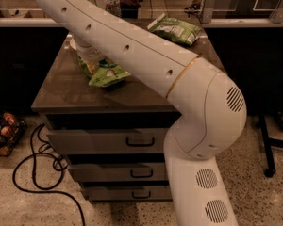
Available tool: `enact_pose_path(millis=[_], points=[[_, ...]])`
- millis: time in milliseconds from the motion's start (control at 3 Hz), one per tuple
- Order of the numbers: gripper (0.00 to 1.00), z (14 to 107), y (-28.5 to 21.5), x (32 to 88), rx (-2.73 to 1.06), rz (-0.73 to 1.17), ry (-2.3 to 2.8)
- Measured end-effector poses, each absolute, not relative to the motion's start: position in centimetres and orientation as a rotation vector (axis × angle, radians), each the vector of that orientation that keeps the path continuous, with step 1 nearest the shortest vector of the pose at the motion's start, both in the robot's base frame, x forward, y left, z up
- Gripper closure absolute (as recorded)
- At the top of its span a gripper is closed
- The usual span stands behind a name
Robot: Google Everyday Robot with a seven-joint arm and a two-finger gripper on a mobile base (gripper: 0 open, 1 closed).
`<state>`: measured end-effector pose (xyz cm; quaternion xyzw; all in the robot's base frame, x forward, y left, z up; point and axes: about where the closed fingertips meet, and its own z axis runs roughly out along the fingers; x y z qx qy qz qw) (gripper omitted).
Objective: Pick green rice chip bag from paper bowl and place on counter
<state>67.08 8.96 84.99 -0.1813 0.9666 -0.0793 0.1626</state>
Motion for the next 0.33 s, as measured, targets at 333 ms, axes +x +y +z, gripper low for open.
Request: enact_pose_path(millis=[333], points=[[0.12,84.82,9.42,67.66,-0.519,-0.203,2.740]])
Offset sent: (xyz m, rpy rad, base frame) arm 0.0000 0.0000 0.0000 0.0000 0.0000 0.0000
